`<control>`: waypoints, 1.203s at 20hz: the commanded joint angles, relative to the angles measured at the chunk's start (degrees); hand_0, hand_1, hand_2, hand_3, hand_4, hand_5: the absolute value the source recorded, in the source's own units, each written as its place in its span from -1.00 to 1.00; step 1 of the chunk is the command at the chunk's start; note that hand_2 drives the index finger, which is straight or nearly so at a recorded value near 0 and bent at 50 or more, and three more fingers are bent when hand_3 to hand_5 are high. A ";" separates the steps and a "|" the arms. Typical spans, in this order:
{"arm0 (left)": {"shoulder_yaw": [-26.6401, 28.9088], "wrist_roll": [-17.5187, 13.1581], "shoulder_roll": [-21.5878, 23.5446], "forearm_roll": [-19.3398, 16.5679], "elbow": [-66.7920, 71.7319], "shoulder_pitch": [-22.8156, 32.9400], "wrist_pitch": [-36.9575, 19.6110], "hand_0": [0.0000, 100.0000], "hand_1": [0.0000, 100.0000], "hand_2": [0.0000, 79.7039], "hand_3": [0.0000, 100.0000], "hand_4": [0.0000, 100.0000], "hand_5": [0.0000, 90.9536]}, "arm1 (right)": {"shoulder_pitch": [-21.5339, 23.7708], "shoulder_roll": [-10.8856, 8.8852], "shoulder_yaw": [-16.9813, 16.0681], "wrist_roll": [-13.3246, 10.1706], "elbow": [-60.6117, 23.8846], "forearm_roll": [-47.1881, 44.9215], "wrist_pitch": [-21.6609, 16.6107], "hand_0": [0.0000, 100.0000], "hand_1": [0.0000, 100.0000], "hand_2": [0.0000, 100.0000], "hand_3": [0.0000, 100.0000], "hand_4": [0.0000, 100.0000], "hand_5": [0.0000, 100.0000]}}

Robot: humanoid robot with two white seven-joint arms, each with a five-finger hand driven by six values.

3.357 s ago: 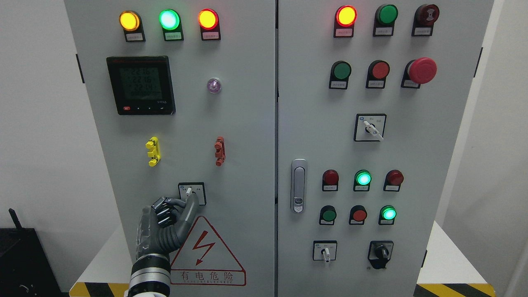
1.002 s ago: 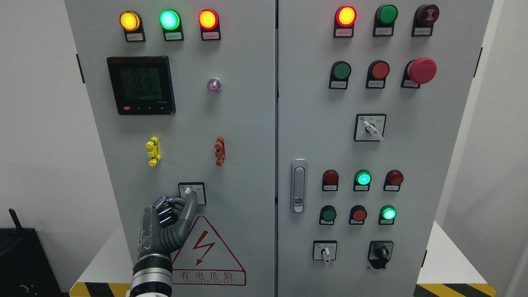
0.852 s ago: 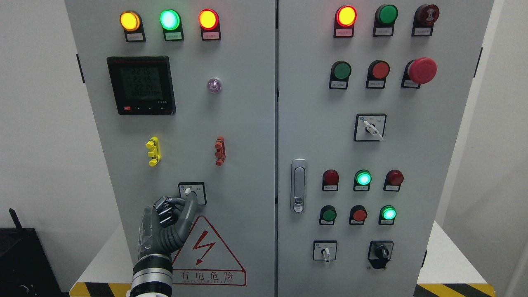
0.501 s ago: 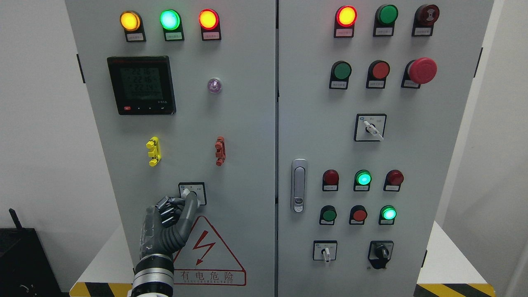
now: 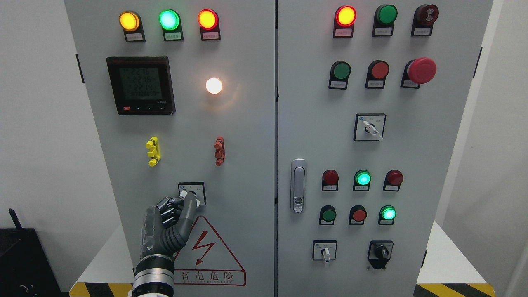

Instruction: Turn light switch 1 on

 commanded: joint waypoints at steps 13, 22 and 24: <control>-0.13 0.13 -0.07 0.19 -0.07 -0.08 0.31 -0.06 -0.08 0.51 0.97 0.97 0.94 | 0.00 0.00 0.00 0.04 0.00 -1.41 0.04 -1.00 -1.00 -1.00 -1.00 -1.00 -1.00; -0.21 0.13 -0.07 0.36 -0.07 -0.08 0.31 -0.35 -0.12 0.53 0.97 0.97 0.94 | 0.00 0.00 0.00 0.04 0.00 -1.41 0.04 -1.00 -1.00 -1.00 -1.00 -1.00 -1.00; -0.21 0.13 -0.07 0.36 -0.07 0.01 0.31 -0.41 -0.13 0.53 0.97 0.97 0.94 | 0.00 0.00 0.00 0.04 0.00 -1.41 0.04 -1.00 -1.00 -1.00 -1.00 -1.00 -1.00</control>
